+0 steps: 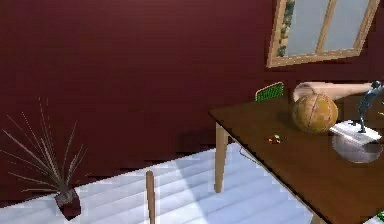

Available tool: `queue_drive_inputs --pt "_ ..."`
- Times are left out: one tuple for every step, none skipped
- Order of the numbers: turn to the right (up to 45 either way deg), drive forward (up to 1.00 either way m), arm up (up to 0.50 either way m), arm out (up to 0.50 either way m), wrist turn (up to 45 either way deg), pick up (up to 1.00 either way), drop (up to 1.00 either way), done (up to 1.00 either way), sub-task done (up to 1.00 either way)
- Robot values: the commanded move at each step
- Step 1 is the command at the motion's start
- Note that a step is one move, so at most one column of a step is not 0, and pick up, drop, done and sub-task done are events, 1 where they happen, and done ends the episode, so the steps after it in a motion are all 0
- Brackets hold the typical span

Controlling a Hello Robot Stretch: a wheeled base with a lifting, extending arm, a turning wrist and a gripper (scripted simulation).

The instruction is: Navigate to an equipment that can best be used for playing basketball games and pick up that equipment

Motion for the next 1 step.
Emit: queue_drive_inputs --pt "-45.0 0.0 0.0 0.0 0.0 0.0 0.0 0.0 0.0"
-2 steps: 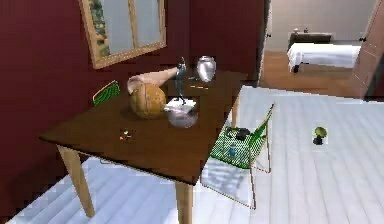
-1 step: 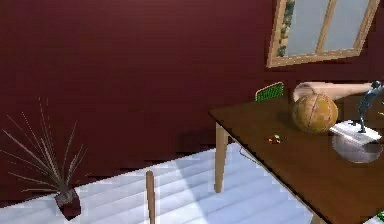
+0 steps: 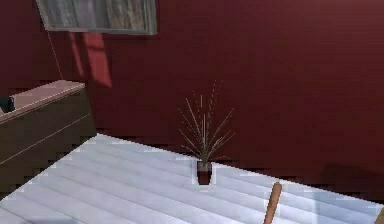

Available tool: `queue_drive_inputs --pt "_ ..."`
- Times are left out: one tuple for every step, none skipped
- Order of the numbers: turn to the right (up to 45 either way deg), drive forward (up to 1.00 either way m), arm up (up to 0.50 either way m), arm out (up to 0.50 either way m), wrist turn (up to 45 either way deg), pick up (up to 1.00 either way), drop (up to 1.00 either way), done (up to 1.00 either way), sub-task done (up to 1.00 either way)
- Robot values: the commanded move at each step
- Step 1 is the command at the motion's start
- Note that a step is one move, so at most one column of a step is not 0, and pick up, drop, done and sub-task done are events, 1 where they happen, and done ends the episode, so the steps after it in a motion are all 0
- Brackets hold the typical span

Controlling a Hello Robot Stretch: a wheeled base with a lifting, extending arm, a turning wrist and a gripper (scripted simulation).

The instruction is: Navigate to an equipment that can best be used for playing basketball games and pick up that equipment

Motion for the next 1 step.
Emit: queue_drive_inputs --pt "-12.0 0.0 0.0 0.0 0.0 0.0 0.0 0.0 0.0"
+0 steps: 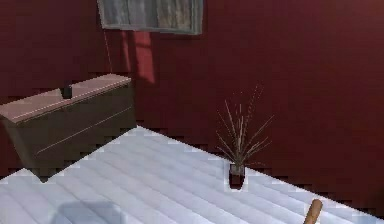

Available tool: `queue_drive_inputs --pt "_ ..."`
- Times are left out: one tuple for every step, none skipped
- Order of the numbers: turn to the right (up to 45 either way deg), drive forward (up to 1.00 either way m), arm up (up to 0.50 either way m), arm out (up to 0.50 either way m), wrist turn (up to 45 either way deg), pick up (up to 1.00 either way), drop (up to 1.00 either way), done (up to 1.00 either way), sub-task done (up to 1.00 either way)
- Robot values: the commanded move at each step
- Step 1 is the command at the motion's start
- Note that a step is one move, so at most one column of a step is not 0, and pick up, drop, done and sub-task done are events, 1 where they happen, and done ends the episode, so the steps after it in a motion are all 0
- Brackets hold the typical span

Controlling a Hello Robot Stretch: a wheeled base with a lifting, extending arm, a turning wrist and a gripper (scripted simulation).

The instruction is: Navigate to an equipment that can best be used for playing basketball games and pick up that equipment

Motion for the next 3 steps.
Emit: queue_drive_inputs --pt "45.0 0.0 0.0 0.0 0.0 0.0 0.0 0.0 0.0" --pt "9.0 0.0 0.0 0.0 0.0 0.0 0.0 0.0 0.0" --pt "0.0 1.0 0.0 0.0 0.0 0.0 0.0 0.0 0.0"
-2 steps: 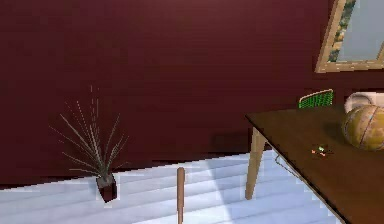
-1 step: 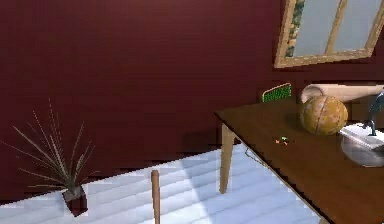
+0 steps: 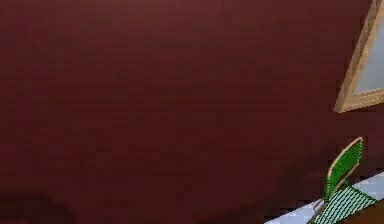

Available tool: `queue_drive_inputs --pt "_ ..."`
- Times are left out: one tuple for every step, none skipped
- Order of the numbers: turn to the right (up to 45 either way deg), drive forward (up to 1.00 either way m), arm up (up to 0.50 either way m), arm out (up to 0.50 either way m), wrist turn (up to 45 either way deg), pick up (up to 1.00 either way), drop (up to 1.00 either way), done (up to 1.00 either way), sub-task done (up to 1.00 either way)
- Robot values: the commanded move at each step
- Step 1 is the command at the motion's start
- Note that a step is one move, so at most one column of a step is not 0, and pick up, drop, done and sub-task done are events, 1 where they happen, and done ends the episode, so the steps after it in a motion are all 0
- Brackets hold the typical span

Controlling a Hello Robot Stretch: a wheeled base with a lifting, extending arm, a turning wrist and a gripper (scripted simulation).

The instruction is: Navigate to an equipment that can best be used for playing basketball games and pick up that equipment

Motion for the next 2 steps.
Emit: queue_drive_inputs --pt "21.0 0.0 0.0 0.0 0.0 0.0 0.0 0.0 0.0" --pt "0.0 0.1 0.0 0.0 0.0 0.0 0.0 0.0 0.0"
